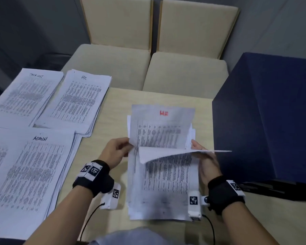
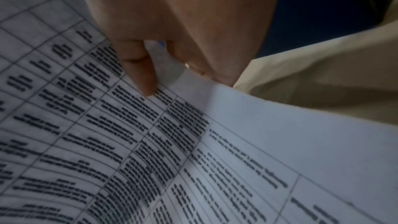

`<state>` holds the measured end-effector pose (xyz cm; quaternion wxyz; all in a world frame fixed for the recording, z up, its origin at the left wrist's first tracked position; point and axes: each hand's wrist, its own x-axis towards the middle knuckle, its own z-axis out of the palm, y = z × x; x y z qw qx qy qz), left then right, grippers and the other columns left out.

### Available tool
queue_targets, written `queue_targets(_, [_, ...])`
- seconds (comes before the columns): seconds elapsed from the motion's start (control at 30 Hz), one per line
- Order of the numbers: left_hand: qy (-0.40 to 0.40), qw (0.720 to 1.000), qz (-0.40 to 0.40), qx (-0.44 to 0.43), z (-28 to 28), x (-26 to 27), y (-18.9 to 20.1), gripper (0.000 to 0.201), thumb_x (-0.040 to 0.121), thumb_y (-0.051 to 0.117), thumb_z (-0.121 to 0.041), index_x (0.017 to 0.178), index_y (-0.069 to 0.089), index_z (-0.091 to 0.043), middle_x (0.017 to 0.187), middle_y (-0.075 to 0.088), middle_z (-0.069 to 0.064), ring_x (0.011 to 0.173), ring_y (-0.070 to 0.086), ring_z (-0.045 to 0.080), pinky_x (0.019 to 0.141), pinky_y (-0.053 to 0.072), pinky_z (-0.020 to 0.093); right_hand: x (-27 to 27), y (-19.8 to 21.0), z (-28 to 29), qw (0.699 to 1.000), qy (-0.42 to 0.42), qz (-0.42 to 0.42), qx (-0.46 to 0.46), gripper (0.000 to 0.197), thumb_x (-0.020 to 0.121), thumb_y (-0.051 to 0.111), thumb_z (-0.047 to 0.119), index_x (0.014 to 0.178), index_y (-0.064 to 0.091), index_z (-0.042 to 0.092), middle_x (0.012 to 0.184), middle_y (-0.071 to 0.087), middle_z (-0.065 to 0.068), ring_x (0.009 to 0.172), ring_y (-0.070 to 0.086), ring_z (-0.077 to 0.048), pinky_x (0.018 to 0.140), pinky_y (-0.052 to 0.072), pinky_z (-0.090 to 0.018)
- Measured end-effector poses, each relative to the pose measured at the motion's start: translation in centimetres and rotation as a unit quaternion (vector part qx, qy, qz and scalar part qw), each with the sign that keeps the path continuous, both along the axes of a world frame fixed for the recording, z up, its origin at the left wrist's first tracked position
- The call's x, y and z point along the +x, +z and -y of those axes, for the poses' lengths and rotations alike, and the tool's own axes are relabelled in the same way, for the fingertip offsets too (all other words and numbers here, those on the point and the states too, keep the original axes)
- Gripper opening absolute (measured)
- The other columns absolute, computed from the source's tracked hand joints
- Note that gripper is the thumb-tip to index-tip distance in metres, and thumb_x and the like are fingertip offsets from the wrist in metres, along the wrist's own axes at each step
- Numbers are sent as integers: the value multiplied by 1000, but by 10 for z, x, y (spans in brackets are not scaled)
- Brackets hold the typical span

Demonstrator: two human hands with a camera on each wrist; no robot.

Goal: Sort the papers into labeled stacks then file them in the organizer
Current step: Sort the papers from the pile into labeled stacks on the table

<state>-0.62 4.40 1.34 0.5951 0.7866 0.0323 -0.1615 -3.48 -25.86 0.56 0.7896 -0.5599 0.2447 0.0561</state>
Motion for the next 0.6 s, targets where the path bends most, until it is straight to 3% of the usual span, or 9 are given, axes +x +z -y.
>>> queue_targets(0.03, [-9, 1000, -15, -15, 2, -4, 2, 31, 93, 54, 5, 89, 73, -20, 80, 75, -8, 76, 69, 6, 73, 54, 23, 1, 0, 0, 1000, 9, -1, 8, 26, 74, 75, 16, 98, 71, 6, 119, 69, -4, 102, 67, -8, 89, 51, -22])
queue_targets(0.1, [-8, 999, -22, 29, 5, -7, -3, 45, 89, 54, 10, 80, 74, -28, 76, 75, -13, 75, 69, 4, 74, 52, 18, -2, 0, 2, 1000, 19, 2, 1, 5, 83, 63, 1, 82, 64, 6, 91, 72, -4, 82, 67, -18, 67, 53, -17])
queue_targets(0.17, [50, 988, -13, 145, 7, -5, -11, 45, 82, 53, 12, 70, 69, -29, 68, 71, -15, 72, 68, 11, 67, 51, 21, -9, -4, 3, 1000, 26, 7, -14, 11, 75, 72, 4, 74, 64, 11, 83, 67, -12, 82, 61, -27, 74, 54, -27])
queue_targets(0.23, [123, 960, -28, 250, 13, -1, -17, 27, 79, 55, 1, 70, 60, -24, 69, 65, -9, 73, 63, 22, 60, 44, 26, -16, -7, 5, 1000, 15, 3, -26, 12, 73, 72, 5, 74, 67, 16, 90, 64, -14, 87, 58, -29, 84, 48, -40])
queue_targets(0.3, [153, 942, -74, 291, 21, 1, -21, 6, 82, 59, -13, 80, 56, -18, 77, 60, -2, 77, 57, 25, 64, 38, 26, -18, -9, 7, 999, 1, -11, -41, 24, 79, 62, -7, 94, 69, 10, 98, 71, -15, 94, 65, -31, 88, 48, -41])
queue_targets(0.37, [129, 937, -97, 309, 29, 4, -25, 9, 83, 60, -22, 84, 54, -16, 80, 59, 2, 75, 54, 25, 63, 38, 27, -21, -9, 9, 999, 19, -27, -36, 30, 82, 57, -11, 108, 64, 3, 105, 72, -18, 101, 67, -34, 91, 50, -44])
queue_targets(0.5, [109, 926, -73, 354, 37, 9, -28, 27, 81, 62, -25, 67, 41, -14, 63, 50, 3, 60, 46, 26, 47, 28, 26, -23, -14, 14, 998, 15, -48, -49, 20, 84, 55, -11, 81, 66, 5, 86, 73, -13, 96, 64, -37, 86, 51, -42])
queue_targets(0.57, [83, 912, -50, 398, 36, 12, -25, 33, 83, 63, -29, 62, 43, -13, 60, 48, 4, 58, 46, 26, 48, 31, 25, -23, -15, 14, 997, 10, -46, -56, 10, 80, 60, -4, 88, 67, -3, 96, 71, -22, 104, 63, -39, 96, 49, -49])
queue_targets(0.6, [55, 897, -46, 436, 34, 14, -22, 33, 86, 61, -34, 65, 51, -12, 63, 53, 5, 60, 50, 27, 51, 36, 25, -21, -13, 12, 998, 7, -38, -56, 16, 75, 65, 3, 89, 67, -6, 98, 69, -26, 102, 63, -37, 97, 48, -51])
